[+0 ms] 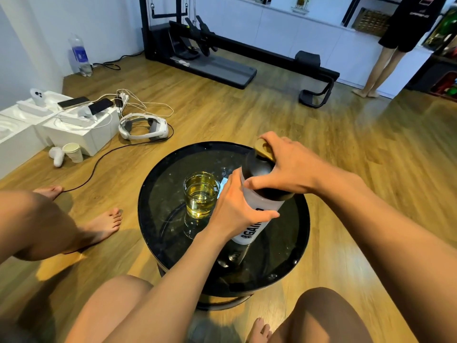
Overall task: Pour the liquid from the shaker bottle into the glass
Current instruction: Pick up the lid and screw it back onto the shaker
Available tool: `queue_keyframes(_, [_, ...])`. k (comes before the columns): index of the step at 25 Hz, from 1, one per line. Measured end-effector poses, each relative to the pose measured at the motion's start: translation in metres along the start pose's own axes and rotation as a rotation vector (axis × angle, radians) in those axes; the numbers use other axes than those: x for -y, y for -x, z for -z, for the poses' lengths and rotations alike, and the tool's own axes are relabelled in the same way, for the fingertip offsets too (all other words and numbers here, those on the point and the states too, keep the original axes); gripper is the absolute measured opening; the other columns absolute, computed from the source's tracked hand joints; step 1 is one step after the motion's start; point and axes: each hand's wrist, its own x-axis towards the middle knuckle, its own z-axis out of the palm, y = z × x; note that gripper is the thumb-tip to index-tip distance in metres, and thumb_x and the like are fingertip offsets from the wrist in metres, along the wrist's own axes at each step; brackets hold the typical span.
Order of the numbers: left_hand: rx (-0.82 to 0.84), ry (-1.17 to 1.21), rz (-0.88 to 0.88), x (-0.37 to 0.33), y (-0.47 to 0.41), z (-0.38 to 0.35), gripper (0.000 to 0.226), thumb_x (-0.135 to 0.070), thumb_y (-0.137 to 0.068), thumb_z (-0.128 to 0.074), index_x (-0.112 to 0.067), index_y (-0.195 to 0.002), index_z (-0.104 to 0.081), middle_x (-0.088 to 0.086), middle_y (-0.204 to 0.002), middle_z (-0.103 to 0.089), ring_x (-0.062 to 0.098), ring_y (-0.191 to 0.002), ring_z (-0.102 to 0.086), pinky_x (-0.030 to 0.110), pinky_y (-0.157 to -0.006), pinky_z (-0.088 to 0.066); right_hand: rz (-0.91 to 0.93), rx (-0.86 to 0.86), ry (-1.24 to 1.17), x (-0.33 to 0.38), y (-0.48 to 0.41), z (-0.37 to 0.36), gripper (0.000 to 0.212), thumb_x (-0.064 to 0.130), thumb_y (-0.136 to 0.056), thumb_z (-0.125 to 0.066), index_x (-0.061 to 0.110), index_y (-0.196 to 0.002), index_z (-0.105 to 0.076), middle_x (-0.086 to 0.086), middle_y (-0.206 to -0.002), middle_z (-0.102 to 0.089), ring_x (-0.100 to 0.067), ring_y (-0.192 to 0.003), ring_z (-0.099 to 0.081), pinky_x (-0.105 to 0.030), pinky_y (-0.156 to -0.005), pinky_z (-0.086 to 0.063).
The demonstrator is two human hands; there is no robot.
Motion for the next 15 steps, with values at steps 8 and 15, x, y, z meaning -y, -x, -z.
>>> queue_keyframes(8, [-0.096, -0.017, -0.086, -0.003, 0.005, -0.003, 0.106, -0.043, -0.055, -0.091, -0.008, -0.139, -0.038, -0.001, -0.125, -0.049, 0.016, -0.118, -0.05, 0.032, -0.1, -0.044, -0.089, -0.018, 0.034, 0.004, 0.0, 0.022, 0.099, 0.079, -0.056, -0.06, 0.022, -0.132, -0.034, -0.008, -0.115, -0.054, -0.03, -0.096, -0.054, -0.039, -0.08, -0.046])
queue_keyframes(15, [-0.077, -0.071, 0.012, -0.005, 0.006, -0.006, 0.106, -0.052, -0.052, -0.089, -0.002, -0.132, -0.041, 0.017, -0.131, -0.049, 0.035, -0.128, -0.048, 0.05, -0.105, -0.043, -0.151, 0.015, 0.131, 0.013, 0.0, -0.003, 0.097, 0.084, -0.064, -0.053, 0.019, -0.133, -0.032, -0.011, -0.107, -0.057, -0.035, -0.097, -0.057, -0.042, -0.078, -0.048])
